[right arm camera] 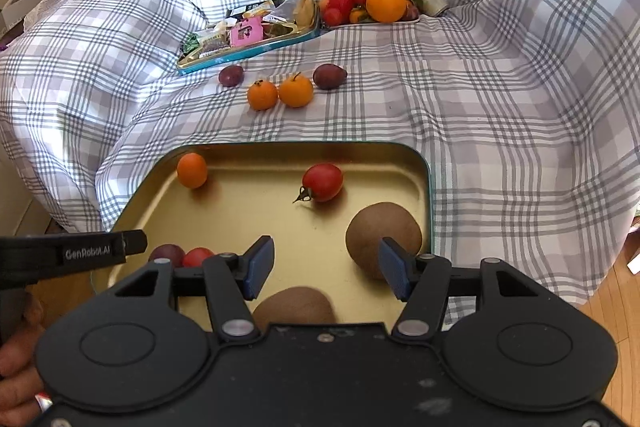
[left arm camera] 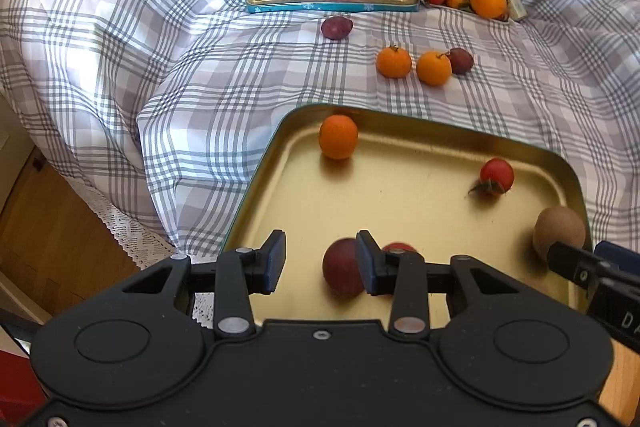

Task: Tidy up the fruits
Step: 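Withdraw both open tools from the tray toward the remaining fruits, then grasp a dark red plum with the left tool while the right tool grasps a mandarin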

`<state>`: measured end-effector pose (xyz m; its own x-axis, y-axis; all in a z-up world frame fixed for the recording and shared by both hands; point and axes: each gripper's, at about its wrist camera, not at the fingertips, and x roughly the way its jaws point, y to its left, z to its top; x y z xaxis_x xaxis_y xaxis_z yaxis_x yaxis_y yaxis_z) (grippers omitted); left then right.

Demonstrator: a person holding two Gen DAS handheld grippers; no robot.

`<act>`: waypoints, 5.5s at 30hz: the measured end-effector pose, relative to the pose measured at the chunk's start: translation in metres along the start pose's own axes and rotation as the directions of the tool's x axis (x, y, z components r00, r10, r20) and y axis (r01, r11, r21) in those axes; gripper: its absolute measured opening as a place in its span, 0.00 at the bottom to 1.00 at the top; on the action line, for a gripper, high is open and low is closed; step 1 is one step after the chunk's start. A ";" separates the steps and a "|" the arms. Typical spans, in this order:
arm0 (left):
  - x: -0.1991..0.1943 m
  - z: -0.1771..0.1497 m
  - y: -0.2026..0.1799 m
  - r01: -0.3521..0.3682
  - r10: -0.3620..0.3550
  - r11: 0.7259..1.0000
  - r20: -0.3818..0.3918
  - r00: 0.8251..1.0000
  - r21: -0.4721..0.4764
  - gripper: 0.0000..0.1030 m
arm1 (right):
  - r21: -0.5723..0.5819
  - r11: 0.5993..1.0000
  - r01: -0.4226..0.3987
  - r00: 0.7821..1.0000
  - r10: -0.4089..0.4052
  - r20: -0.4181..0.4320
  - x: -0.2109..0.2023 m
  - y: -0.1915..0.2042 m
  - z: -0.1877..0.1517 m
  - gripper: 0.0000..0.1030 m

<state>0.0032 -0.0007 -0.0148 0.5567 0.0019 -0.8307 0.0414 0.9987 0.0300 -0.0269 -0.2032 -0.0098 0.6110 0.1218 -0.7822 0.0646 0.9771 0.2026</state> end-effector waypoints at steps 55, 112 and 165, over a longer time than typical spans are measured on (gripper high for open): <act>0.001 -0.015 -0.010 0.011 -0.008 0.999 -0.076 0.997 0.045 0.45 | -0.030 0.999 0.035 0.999 -0.036 -0.018 0.003 0.004 -0.008 0.60; 0.127 0.190 0.012 0.008 -0.006 0.998 -0.019 1.000 0.064 0.45 | -0.028 0.999 0.043 0.997 -0.045 -0.068 0.157 0.018 0.150 0.60; 0.232 0.230 -0.013 0.114 -0.118 0.984 0.020 0.993 0.140 0.52 | -0.220 0.973 0.070 0.998 -0.070 0.009 0.238 0.054 0.156 0.66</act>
<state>0.3226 -0.0246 -0.0800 0.5642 -0.1167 -0.8173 0.2204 0.9753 0.0129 0.2451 -0.1488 -0.0932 0.6121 0.0518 -0.7891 -0.0683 0.9976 0.0126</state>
